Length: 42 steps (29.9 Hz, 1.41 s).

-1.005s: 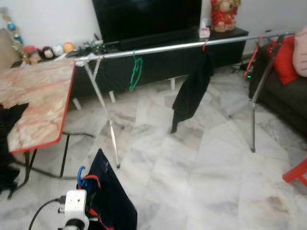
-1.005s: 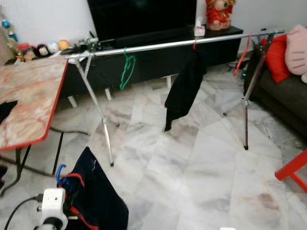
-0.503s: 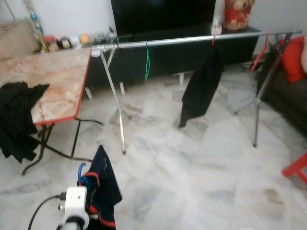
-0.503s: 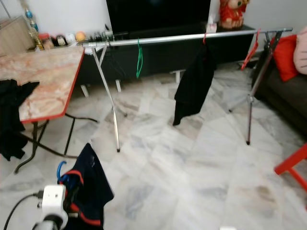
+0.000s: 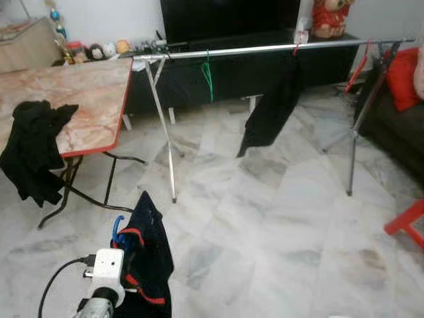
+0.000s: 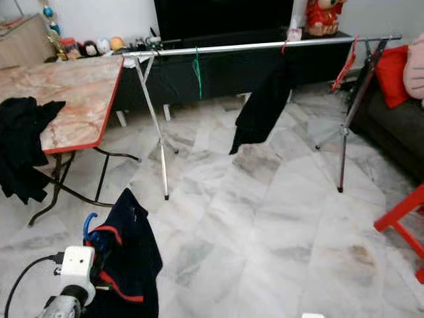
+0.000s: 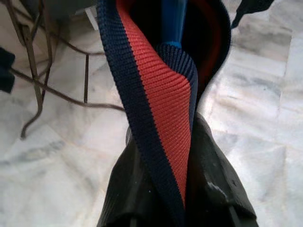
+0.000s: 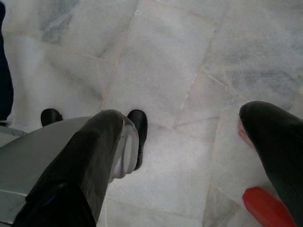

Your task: Hang hanger

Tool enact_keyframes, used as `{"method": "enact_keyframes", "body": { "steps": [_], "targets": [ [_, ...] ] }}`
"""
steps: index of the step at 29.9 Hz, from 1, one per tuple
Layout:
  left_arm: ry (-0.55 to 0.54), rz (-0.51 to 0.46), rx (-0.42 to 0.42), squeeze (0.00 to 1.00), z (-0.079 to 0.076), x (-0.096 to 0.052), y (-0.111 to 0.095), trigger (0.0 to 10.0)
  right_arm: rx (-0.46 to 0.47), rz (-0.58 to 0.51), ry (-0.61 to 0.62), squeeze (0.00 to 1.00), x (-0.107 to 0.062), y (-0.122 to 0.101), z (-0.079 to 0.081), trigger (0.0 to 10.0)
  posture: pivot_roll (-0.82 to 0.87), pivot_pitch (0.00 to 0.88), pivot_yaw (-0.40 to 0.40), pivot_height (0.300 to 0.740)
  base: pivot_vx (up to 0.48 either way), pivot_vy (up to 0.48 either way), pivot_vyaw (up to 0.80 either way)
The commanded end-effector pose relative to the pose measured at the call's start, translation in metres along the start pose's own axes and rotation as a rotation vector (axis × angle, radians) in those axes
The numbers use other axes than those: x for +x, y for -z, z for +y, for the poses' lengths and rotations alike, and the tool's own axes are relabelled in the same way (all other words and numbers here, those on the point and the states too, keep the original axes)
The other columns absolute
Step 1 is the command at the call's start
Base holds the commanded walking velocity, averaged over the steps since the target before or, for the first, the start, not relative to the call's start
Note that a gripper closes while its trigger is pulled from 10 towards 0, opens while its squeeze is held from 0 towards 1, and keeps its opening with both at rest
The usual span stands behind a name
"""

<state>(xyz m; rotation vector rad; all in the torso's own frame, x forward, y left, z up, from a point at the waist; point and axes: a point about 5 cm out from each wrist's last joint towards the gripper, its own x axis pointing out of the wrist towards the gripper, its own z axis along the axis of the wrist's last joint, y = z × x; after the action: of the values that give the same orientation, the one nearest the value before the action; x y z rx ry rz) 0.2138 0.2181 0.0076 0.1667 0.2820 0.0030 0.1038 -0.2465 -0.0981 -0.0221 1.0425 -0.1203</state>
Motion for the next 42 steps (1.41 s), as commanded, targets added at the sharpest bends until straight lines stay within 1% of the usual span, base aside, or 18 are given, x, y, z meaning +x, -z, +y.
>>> {"method": "enact_keyframes", "body": {
  "steps": [1,2,3,9,11,12,13,14,15,22,30,31,32,34,35,37,40,42],
  "targets": [
    [-0.002,-0.068,0.021,0.0,0.001,0.008,-0.019,10.0,0.005,-0.024,0.009,0.0,0.0,-0.003,-0.001,10.0,-0.07,0.0,0.069,0.74,0.0,0.0,0.0],
    [0.0,-0.075,0.027,0.0,0.001,0.008,-0.021,10.0,0.003,-0.032,0.009,0.0,0.0,-0.004,-0.001,10.0,-0.07,0.0,0.069,0.74,0.0,0.0,0.0],
    [0.005,-0.086,0.039,0.0,0.002,0.011,-0.028,10.0,-0.047,-0.057,0.021,0.0,0.0,-0.008,-0.001,10.0,-0.07,0.0,0.068,0.74,0.0,0.0,0.0],
    [0.016,-0.121,0.026,0.0,0.0,0.017,-0.045,10.0,-0.059,-0.106,0.064,0.0,-0.001,-0.011,-0.003,10.0,-0.08,0.0,0.068,0.74,0.0,0.0,0.0],
    [0.061,-0.142,0.034,0.0,-0.007,0.021,-0.056,10.0,-0.16,-0.143,0.105,0.0,-0.001,-0.016,-0.005,10.0,-0.08,0.0,0.065,0.74,0.0,0.0,0.0],
    [0.097,-0.157,0.044,0.0,-0.012,0.024,-0.064,10.0,-0.234,-0.276,0.138,0.0,0.008,-0.075,-0.005,10.0,-0.1,0.0,0.066,0.74,0.0,0.0,0.0],
    [0.097,-0.157,0.044,0.0,-0.012,0.024,-0.064,10.0,-0.234,-0.276,0.138,0.0,0.008,-0.075,-0.005,10.0,-0.1,0.0,0.066,0.74,0.0,0.0,0.0],
    [0.128,-0.169,0.049,0.0,-0.017,0.026,-0.07,10.0,-0.261,-0.442,0.168,0.0,0.007,-0.153,-0.003,10.0,-0.11,0.0,0.066,0.74,0.0,0.0,0.0],
    [0.152,-0.175,0.055,0.0,-0.02,0.027,-0.074,10.0,-0.27,-0.495,0.177,0.0,0.004,-0.173,-0.004,10.0,-0.11,0.0,0.07,0.74,0.0,0.0,0.0],
    [0.292,-0.177,0.09,0.0,-0.041,0.028,-0.085,10.0,-0.312,-0.609,0.143,0.0,-0.003,-0.197,0.004,10.0,-0.12,0.0,0.074,0.74,0.0,0.0,0.0],
    [0.334,-0.164,0.097,0.0,-0.047,0.026,-0.089,10.0,-0.375,-0.657,0.125,0.0,-0.006,-0.207,0.012,10.0,-0.13,0.0,0.075,0.74,0.0,0.0,0.0],
    [0.39,-0.179,0.072,0.0,-0.057,0.028,-0.095,10.0,-0.491,-0.745,0.042,0.0,-0.014,-0.223,0.027,10.0,-0.15,0.0,0.077,0.74,0.0,0.0,0.0],
    [0.39,-0.179,0.072,0.0,-0.057,0.028,-0.095,10.0,-0.491,-0.745,0.042,0.0,-0.014,-0.223,0.027,10.0,-0.15,0.0,0.077,0.74,0.0,0.0,0.0],
    [0.501,-0.215,0.035,0.0,-0.077,0.03,-0.11,10.0,-0.661,-0.907,-0.135,0.0,-0.033,-0.247,0.06,10.0,-0.16,0.0,0.076,0.74,0.0,0.0,0.0],
    [0.501,-0.215,0.035,0.0,-0.077,0.03,-0.11,10.0,-0.661,-0.907,-0.135,0.0,-0.033,-0.247,0.06,10.0,-0.16,0.0,0.076,0.74,0.0,0.0,0.0],
    [0.57,-0.233,0.038,0.0,-0.089,0.029,-0.117,10.0,-0.75,-0.982,-0.259,0.0,-0.046,-0.255,0.083,10.0,-0.16,0.0,0.072,0.74,0.0,0.0,0.0],
    [0.607,-0.249,0.047,0.0,-0.098,0.03,-0.124,10.0,-0.792,-1.021,-0.384,0.0,-0.056,-0.254,0.106,10.0,-0.16,0.0,0.074,0.74,0.0,0.0,0.0],
    [0.616,-0.252,0.045,0.0,-0.099,0.03,-0.126,10.0,-0.799,-1.029,-0.394,0.0,-0.059,-0.254,0.11,10.0,-0.16,0.0,0.074,0.74,0.0,0.0,0.0]
  ]
}}
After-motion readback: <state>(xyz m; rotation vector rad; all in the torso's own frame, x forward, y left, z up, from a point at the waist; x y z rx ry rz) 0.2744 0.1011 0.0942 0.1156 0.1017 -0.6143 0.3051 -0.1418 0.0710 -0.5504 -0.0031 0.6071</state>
